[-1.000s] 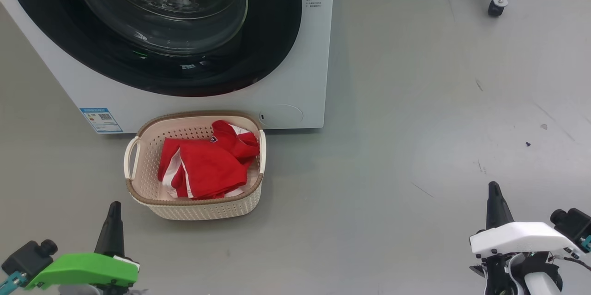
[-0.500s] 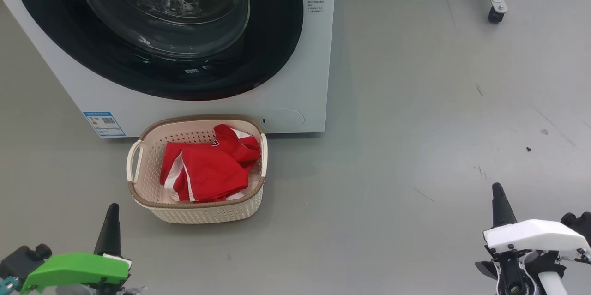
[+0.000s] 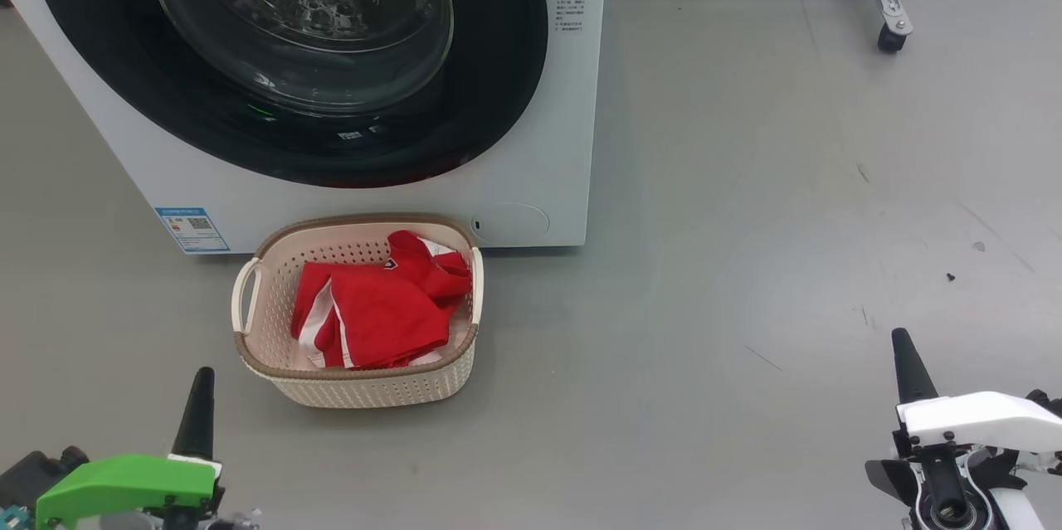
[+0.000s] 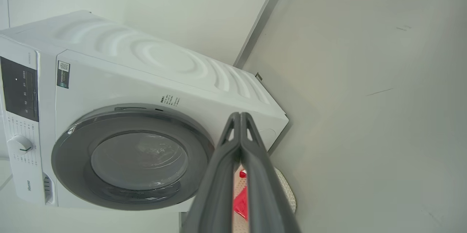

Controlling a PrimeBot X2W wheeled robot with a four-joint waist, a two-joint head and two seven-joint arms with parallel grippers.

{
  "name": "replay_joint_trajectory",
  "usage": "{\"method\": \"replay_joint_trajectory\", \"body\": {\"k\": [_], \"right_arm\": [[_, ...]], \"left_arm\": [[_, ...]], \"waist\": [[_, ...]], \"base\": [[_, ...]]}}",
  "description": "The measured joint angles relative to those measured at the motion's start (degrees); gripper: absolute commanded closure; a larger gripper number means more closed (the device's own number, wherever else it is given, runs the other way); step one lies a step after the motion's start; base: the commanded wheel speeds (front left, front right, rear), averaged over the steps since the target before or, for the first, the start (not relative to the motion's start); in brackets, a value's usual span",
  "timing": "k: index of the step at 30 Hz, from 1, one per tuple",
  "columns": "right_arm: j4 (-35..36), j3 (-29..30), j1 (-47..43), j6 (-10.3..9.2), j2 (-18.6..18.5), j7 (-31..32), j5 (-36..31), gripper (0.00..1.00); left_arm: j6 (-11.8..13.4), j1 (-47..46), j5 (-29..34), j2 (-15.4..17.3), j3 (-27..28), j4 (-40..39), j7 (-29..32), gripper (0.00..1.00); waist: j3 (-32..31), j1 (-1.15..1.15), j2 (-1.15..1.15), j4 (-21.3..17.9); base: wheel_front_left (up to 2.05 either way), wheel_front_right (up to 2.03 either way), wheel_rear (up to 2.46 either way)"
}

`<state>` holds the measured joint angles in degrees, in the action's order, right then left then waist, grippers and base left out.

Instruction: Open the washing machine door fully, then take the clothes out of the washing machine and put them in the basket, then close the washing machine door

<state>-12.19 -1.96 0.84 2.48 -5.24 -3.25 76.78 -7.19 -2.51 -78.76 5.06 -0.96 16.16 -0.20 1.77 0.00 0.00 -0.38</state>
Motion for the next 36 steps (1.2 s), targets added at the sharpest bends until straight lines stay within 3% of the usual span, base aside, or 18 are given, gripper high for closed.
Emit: {"method": "replay_joint_trajectory", "body": {"k": [25, 36], "right_arm": [[-1.9, 2.8, 1.5, 3.53, -1.1, 3.9, 19.5, 1.0], [-2.4, 2.9, 1.7, 3.97, -1.2, 4.0, 20.5, 1.0]], "left_arm": [[0.0, -0.5, -13.7, -1.3, 3.2, 0.0, 4.5, 1.0], [0.0, -0.7, -14.0, -1.6, 3.4, 0.0, 4.8, 1.0]], "waist": [[-1.5, 0.0, 0.0, 0.4], [-1.6, 0.0, 0.0, 0.4]], "base": [[0.0, 0.0, 0.0], [0.0, 0.0, 0.0]]}}
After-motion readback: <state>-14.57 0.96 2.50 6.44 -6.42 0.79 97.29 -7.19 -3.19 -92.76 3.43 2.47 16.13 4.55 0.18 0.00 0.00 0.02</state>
